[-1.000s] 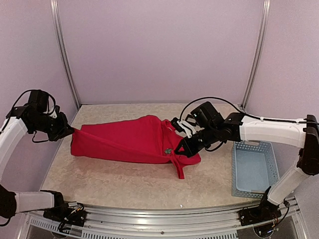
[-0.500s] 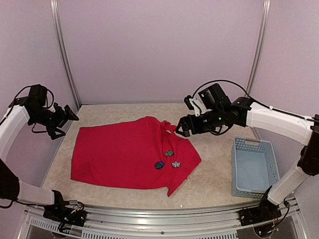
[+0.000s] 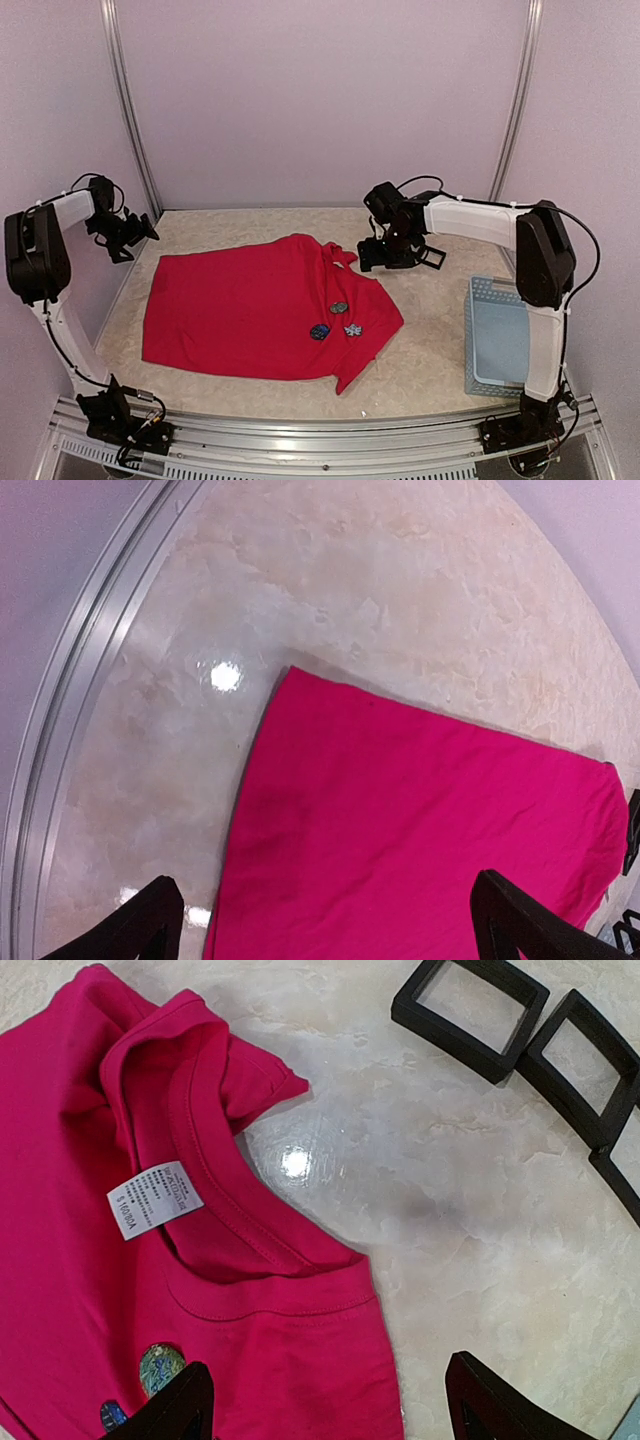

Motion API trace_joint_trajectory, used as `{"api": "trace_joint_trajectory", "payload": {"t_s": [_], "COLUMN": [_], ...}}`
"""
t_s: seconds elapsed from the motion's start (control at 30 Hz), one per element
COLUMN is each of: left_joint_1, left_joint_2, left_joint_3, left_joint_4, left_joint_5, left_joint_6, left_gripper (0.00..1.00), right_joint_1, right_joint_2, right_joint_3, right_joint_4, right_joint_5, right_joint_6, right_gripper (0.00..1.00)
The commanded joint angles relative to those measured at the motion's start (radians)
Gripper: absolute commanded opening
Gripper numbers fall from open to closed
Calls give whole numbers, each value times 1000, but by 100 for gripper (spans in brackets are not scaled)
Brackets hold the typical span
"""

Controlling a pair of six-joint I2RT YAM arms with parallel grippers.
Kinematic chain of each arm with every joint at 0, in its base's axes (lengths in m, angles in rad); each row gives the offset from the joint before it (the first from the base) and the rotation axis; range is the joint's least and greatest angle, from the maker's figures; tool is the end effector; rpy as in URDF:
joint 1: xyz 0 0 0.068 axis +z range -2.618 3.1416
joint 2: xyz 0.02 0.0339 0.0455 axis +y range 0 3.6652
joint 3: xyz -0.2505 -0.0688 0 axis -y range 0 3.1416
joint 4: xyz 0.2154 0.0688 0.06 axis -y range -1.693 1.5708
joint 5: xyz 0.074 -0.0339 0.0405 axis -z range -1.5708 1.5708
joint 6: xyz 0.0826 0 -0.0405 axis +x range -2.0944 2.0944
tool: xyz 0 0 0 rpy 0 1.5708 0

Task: Remove the brooch from the garment
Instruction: Smooth out the flattened clothing at the center of the board.

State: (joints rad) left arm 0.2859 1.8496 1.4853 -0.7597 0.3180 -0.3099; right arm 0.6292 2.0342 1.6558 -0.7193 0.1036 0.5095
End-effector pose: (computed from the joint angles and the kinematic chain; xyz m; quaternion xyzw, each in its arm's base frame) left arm 0.3694 0.0817 0.1962 -0.2491 0.9307 -0.1570 0.2169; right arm 0.3490 0.2435 0.1748 -0.0460 0.9698 0.0838 0.2242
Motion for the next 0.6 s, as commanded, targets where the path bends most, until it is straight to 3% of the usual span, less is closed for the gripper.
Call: {"api": "trace_joint_trajectory", "payload": {"t_s": [0.0,0.43,0.57], "left_joint_1": [-2,-65,-73], "left_joint_2": [120,384,428], "left_joint_3": [107,364,377], "left_joint_4": [30,-12,-7], "left_joint_5": [-34,-105,-121], "left_joint_6": [60,77,71], "left_gripper": [98,91,87], "right_joint_1": [-16,-36,-48], "right_joint_2": [61,154,162], "right_joint_3": [73,75,50], "right_joint_4": [-76,-70,-45], "right_joint_5": [23,-31,-61], "right_joint_6": [11,22,31], "right_gripper": [81,64,61]}}
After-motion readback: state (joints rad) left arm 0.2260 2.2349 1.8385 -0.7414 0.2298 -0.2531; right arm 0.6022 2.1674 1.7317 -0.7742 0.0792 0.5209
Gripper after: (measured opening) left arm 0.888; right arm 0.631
